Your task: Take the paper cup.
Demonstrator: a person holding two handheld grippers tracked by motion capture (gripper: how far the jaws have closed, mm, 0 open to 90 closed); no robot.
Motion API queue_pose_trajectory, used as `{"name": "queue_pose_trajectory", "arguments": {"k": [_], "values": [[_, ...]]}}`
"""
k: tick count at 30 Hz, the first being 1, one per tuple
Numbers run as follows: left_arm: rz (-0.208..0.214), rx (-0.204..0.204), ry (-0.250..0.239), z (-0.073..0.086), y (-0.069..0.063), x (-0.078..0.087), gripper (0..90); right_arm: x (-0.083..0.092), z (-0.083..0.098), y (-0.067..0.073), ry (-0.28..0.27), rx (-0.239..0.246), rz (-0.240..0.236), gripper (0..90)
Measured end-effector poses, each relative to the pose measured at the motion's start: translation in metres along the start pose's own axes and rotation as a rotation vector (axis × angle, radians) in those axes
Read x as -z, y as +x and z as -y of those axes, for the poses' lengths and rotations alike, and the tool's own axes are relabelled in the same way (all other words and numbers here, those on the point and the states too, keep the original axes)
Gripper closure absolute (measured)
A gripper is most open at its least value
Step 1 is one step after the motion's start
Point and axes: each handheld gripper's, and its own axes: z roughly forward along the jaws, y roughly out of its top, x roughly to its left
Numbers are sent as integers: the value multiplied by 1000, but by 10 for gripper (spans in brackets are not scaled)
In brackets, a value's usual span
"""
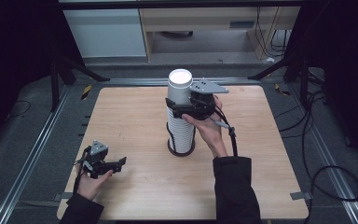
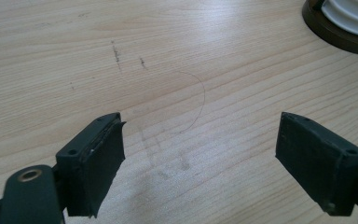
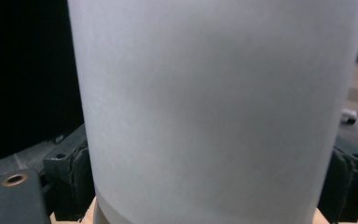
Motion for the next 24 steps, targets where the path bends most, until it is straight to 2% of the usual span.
{"name": "queue_pose_trajectory", "arguments": {"k": [2,11,24], "values": [[0,2,0,0,0,0,149,4,-9,0,-28,7,9,123],[1,5,-2,0,0,0,149,14,-31,0,-69,10,-11,130],[4,6,-5,0,0,1,148,27,-61,-1,-112,38,-4,132]]}}
